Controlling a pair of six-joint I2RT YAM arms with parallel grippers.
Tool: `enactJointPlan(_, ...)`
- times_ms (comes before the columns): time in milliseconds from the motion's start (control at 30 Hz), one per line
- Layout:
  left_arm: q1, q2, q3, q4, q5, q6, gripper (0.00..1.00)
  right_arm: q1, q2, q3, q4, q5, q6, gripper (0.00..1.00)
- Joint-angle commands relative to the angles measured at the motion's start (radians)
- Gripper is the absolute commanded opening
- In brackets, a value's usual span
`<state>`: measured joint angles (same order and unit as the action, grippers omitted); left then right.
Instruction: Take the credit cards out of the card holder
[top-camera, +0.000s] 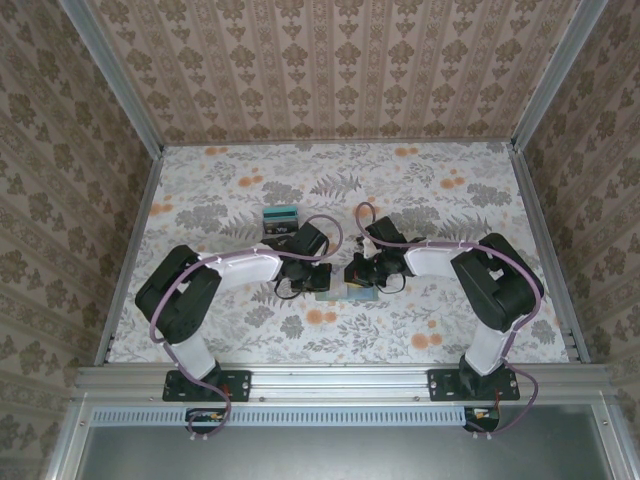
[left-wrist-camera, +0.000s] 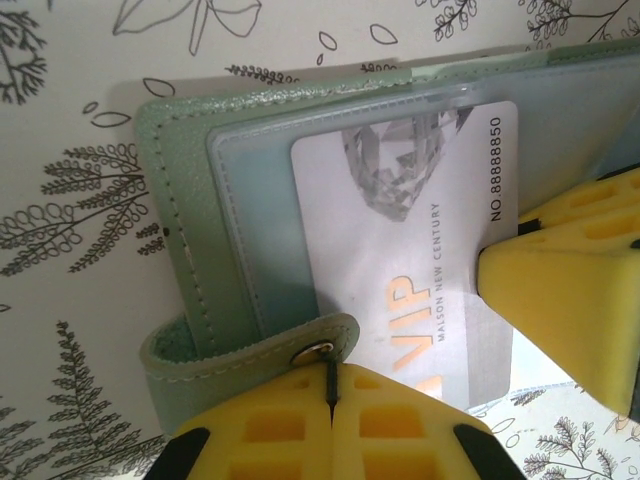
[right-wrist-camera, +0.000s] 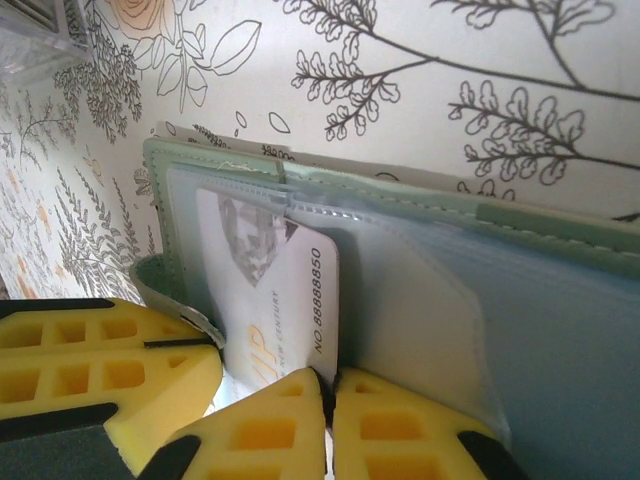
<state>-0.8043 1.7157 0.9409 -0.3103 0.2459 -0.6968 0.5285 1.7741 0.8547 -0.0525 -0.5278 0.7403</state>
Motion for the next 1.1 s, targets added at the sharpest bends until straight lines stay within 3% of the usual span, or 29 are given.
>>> enactJointPlan(0,-0.005,0.037,-0.006,-0.090,-0.039,-0.019,0.00,0.003,0.018,-0.004,-0.056,0.049,-0.009,0.02)
enactJointPlan(600,0.008,0.039,-0.013,-0.089,-0.034,-0.024,0.00,-0.123,-0.174,-0.120,-0.157,0.056,-0.085,0.01)
enactJointPlan(867,0.011,-0.048,0.046,-0.091,-0.020,-0.025,0.00,-0.154,-0.328,-0.105,-0.224,0.044,-0.123,0.00)
enactJointPlan(900,0.015,-0.067,0.059,-0.090,-0.016,-0.028,0.02,-0.156,-0.347,-0.098,-0.231,0.042,-0.129,0.00)
enactJointPlan(1067,0.044,-0.166,0.096,-0.027,0.041,-0.049,0.33,-0.164,-0.411,-0.047,-0.238,-0.002,-0.139,0.00)
